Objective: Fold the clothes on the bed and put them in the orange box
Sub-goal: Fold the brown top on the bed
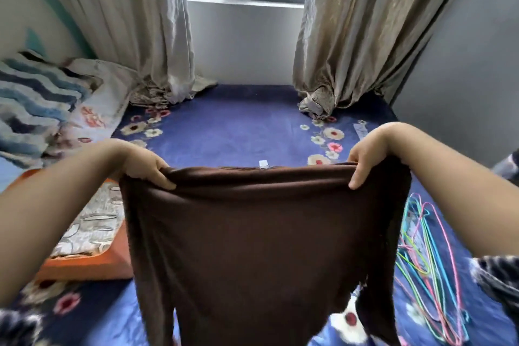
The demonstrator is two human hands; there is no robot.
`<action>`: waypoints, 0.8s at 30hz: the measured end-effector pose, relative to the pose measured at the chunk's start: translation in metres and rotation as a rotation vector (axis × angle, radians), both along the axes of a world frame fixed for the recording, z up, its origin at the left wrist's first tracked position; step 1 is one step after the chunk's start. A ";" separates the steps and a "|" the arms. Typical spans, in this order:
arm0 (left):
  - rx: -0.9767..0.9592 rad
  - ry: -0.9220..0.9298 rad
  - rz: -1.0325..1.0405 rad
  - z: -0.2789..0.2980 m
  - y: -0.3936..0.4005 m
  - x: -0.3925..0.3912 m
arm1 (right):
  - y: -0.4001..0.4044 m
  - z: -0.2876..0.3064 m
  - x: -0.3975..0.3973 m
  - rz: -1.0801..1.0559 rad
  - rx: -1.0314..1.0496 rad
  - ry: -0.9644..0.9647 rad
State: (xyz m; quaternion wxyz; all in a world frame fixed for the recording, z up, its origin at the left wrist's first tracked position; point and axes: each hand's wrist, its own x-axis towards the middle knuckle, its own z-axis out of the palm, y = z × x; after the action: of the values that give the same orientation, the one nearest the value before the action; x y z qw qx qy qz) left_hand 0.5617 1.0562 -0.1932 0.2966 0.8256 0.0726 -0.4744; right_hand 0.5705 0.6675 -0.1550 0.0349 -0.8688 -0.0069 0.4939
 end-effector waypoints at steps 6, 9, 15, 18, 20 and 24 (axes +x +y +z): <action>0.381 -0.341 -0.208 -0.097 -0.027 0.098 | 0.004 -0.113 0.097 0.065 0.071 -0.331; 0.532 -0.504 -0.171 -0.171 -0.037 0.138 | -0.003 -0.193 0.135 -0.030 0.178 -0.508; 0.543 -0.630 0.198 -0.304 -0.047 0.182 | -0.008 -0.336 0.180 -0.286 0.214 -0.781; 0.443 -0.676 0.305 -0.354 -0.054 0.203 | 0.003 -0.395 0.196 -0.497 0.236 -0.797; 0.296 -0.710 0.436 -0.377 -0.056 0.219 | 0.008 -0.422 0.208 -0.632 0.261 -0.753; 0.141 -0.794 0.665 -0.406 -0.055 0.248 | 0.015 -0.454 0.242 -0.784 0.414 -0.674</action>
State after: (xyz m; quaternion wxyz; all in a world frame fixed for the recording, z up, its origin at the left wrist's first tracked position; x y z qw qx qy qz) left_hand 0.8098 1.0011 -0.5992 0.3799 0.8921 0.2446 0.0010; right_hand 0.8125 0.6827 -0.6088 0.3818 -0.8912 0.2093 0.1273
